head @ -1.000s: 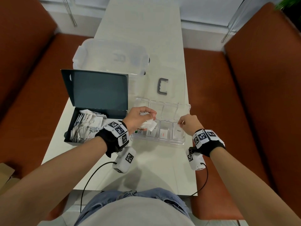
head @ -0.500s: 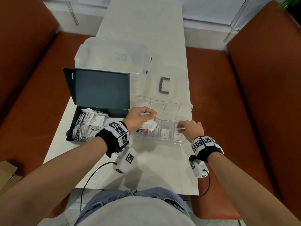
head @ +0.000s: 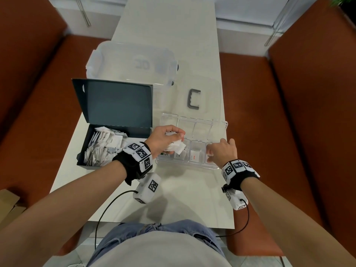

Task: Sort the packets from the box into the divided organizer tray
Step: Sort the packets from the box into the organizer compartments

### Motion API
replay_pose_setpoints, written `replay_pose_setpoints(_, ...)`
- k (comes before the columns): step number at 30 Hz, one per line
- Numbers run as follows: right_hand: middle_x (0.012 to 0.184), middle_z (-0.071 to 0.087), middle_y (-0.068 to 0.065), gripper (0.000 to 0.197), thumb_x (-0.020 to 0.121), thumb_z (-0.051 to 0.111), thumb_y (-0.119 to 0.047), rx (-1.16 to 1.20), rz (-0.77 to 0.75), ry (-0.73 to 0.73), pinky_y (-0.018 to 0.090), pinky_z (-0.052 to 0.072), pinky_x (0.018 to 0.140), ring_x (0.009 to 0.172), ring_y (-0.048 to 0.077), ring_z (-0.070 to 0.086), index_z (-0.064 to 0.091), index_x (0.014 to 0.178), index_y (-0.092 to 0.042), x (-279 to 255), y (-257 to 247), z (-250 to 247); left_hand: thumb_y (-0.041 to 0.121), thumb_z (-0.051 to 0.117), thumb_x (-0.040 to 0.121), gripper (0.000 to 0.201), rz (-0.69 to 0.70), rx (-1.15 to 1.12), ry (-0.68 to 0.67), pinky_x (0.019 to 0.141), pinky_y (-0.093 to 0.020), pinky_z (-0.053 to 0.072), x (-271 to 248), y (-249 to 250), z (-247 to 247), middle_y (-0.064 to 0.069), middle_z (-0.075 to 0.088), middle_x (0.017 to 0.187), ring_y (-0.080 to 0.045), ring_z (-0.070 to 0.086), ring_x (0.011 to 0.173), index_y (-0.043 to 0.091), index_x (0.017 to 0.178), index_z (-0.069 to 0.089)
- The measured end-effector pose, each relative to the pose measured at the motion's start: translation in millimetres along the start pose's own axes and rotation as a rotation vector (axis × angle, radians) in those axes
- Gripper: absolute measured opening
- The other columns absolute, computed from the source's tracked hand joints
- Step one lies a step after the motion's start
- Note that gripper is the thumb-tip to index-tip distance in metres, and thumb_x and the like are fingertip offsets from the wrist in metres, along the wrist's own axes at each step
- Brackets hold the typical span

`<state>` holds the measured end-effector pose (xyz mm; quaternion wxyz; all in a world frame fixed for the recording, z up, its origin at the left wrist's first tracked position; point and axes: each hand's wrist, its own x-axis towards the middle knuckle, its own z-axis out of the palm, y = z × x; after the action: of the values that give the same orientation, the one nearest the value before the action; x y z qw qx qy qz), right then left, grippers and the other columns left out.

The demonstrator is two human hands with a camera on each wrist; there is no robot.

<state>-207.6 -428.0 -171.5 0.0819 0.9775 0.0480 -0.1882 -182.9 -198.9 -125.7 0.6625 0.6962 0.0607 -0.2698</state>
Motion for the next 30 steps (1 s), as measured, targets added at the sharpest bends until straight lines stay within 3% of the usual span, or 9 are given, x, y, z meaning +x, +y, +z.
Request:
replay_pose_setpoints(9, 0.091, 0.065, -0.016, 0.018, 0.084, 0.066, -0.043, 0.001, -0.005, -0.027, 0.036, 0.023, 0.079, 0.093, 0.013, 0.048, 0.063, 0.1, -0.037, -2, 1, -6, 0.017, 0.067, 0.09, 0.004, -0.014, -0.026, -0.002, 0.046, -0.021, 0.045, -2, 3, 1, -0.002, 0.07, 0.083, -0.012, 0.064, 0.065, 0.016, 0.092, 0.07)
replay_pose_setpoints(11, 0.091, 0.067, -0.015, 0.014, 0.089, 0.061, -0.036, -0.016, -0.002, -0.042, 0.036, 0.025, 0.085, 0.092, 0.012, 0.052, 0.065, 0.103, -0.037, -3, 3, -14, 0.018, 0.067, 0.09, 0.005, -0.02, -0.031, -0.002, 0.046, -0.022, 0.046, -3, 3, 0, -0.003, 0.07, 0.085, -0.014, 0.064, 0.067, 0.015, 0.093, 0.07)
replay_pose_setpoints(14, 0.084, 0.066, -0.012, 0.024, 0.095, 0.047, -0.022, 0.001, 0.05, 0.043, 0.037, 0.027, 0.088, 0.076, 0.015, 0.055, 0.067, 0.103, -0.033, -4, 3, -36, 0.02, 0.066, 0.091, 0.011, -0.033, -0.04, -0.001, 0.045, -0.02, 0.045, -4, 5, 0, -0.004, 0.07, 0.087, -0.016, 0.063, 0.068, 0.012, 0.097, 0.069)
replay_pose_setpoints(17, 0.093, 0.07, -0.008, 0.027, 0.097, 0.042, -0.025, 0.204, 0.051, 0.171, 0.037, 0.03, 0.089, 0.08, 0.02, 0.061, 0.068, 0.102, -0.03, -6, -5, -67, 0.021, 0.061, 0.094, 0.014, -0.044, -0.05, 0.015, 0.043, -0.019, 0.043, -4, 6, 1, -0.004, 0.07, 0.086, -0.014, 0.06, 0.06, 0.009, 0.098, 0.069)
replay_pose_setpoints(19, 0.091, 0.071, -0.007, 0.024, 0.095, 0.046, -0.032, 0.438, -0.013, 0.203, 0.037, 0.039, 0.09, 0.087, 0.021, 0.064, 0.069, 0.1, -0.029, -9, -19, -85, 0.022, 0.055, 0.098, 0.018, -0.048, -0.056, 0.028, 0.044, -0.02, 0.043, -5, 8, 3, -0.005, 0.07, 0.086, -0.014, 0.058, 0.058, 0.01, 0.097, 0.069)
replay_pose_setpoints(21, 0.083, 0.071, -0.007, 0.026, 0.091, 0.052, -0.046, 0.702, -0.074, 0.164, 0.035, 0.048, 0.081, 0.084, 0.018, 0.064, 0.069, 0.099, -0.029, -13, -35, -96, 0.025, 0.051, 0.1, 0.023, -0.053, -0.054, 0.037, 0.045, -0.021, 0.044, -5, 11, 6, -0.007, 0.068, 0.089, -0.015, 0.057, 0.061, 0.011, 0.098, 0.069)
replay_pose_setpoints(24, 0.076, 0.064, -0.008, 0.043, 0.077, 0.065, -0.06, 0.899, -0.099, 0.093, 0.023, 0.047, 0.064, 0.074, 0.008, 0.06, 0.065, 0.104, -0.026, -15, -55, -99, 0.035, 0.049, 0.1, 0.03, -0.102, -0.061, 0.054, 0.049, -0.023, 0.048, -8, 16, 8, -0.003, 0.067, 0.097, -0.013, 0.061, 0.075, 0.013, 0.102, 0.069)
replay_pose_setpoints(27, 0.069, 0.06, -0.008, 0.042, 0.071, 0.079, -0.047, 1.009, -0.112, 0.075, 0.007, 0.036, 0.051, 0.067, 0.001, 0.056, 0.062, 0.103, -0.026, -9, -58, -96, 0.042, 0.046, 0.1, 0.038, -0.129, -0.116, 0.051, 0.054, -0.024, 0.051, -10, 16, 6, -0.001, 0.068, 0.099, -0.013, 0.063, 0.08, 0.011, 0.107, 0.068)
replay_pose_setpoints(30, 0.071, 0.065, -0.003, 0.036, 0.07, 0.082, -0.037, 1.094, -0.113, 0.051, 0.009, 0.036, 0.054, 0.065, 0.004, 0.057, 0.064, 0.099, -0.028, -5, -57, -93, 0.038, 0.052, 0.098, 0.032, -0.155, -0.187, 0.043, 0.057, -0.025, 0.055, -14, 18, 3, -0.005, 0.068, 0.101, -0.014, 0.067, 0.075, 0.011, 0.105, 0.067)
